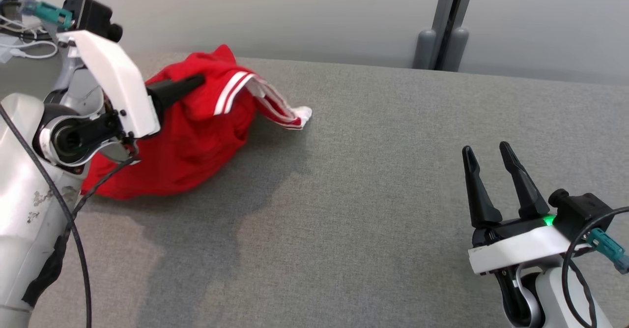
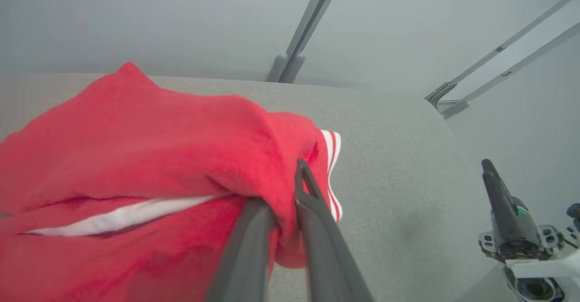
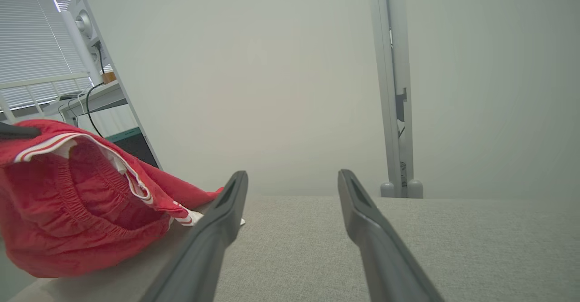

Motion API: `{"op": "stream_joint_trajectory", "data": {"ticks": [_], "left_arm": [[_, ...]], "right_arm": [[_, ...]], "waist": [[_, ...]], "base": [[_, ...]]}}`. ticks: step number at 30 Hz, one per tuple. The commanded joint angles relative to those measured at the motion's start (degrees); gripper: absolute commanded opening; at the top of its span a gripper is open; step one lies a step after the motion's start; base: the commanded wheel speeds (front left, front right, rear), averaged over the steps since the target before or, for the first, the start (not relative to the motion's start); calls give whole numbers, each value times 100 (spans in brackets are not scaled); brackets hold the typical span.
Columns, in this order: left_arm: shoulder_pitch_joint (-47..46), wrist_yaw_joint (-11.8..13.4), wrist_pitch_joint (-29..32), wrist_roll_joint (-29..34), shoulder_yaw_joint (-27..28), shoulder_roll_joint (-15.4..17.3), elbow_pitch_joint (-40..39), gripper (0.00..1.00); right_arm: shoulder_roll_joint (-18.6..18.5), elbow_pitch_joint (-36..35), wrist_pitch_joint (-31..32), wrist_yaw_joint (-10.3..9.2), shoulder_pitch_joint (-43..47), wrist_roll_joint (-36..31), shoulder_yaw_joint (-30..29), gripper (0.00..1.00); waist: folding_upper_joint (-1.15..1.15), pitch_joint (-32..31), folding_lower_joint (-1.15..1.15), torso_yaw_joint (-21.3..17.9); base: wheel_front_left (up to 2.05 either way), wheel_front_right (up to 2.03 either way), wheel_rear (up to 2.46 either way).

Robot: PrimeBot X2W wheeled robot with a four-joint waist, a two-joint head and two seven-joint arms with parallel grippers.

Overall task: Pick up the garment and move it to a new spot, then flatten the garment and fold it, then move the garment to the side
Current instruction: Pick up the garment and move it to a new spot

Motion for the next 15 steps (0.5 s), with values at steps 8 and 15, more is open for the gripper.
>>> {"op": "stream_joint_trajectory", "data": {"ticks": [8, 15], "left_arm": [[-310, -8, -676, 38, -303, -127, -885, 0], [-464, -8, -1130, 138, -487, -405, -1118, 0]], "right_arm": [[-46, -12, -31, 13, 200, 48, -13, 100], [-40, -33, -31, 13, 292, 64, 17, 100]], "waist": [[0, -206, 0, -338], [0, -323, 0, -830]], "base": [[0, 0, 0], [0, 0, 0]]}}
